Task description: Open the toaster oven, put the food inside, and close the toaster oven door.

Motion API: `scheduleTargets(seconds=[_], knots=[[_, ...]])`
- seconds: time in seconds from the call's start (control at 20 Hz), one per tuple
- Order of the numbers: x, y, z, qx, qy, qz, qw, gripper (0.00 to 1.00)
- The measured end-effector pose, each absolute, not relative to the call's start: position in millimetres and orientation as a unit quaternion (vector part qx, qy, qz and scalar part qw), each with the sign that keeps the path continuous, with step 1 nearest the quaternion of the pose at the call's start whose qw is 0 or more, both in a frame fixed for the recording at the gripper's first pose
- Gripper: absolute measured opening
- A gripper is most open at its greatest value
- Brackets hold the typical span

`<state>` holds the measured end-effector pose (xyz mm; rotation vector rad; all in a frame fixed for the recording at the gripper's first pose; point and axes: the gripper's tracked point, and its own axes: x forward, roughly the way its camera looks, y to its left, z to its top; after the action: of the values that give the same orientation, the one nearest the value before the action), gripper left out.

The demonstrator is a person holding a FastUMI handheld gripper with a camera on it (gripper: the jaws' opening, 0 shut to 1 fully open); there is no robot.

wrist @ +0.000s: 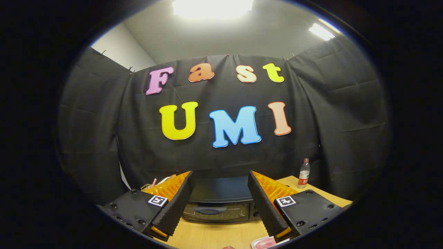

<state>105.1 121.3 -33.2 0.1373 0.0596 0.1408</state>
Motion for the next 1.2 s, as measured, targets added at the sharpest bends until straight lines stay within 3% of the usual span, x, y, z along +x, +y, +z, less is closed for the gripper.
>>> scheduleTargets(seconds=[0.55, 1.0, 1.2], knots=[[176, 185, -147, 0.030, 0.138, 0.075, 0.987, 0.98], [198, 177, -214, 0.023, 0.219, 0.029, 0.975, 0.99], [198, 179, -212, 0.011, 0.207, 0.026, 0.978, 0.98]])
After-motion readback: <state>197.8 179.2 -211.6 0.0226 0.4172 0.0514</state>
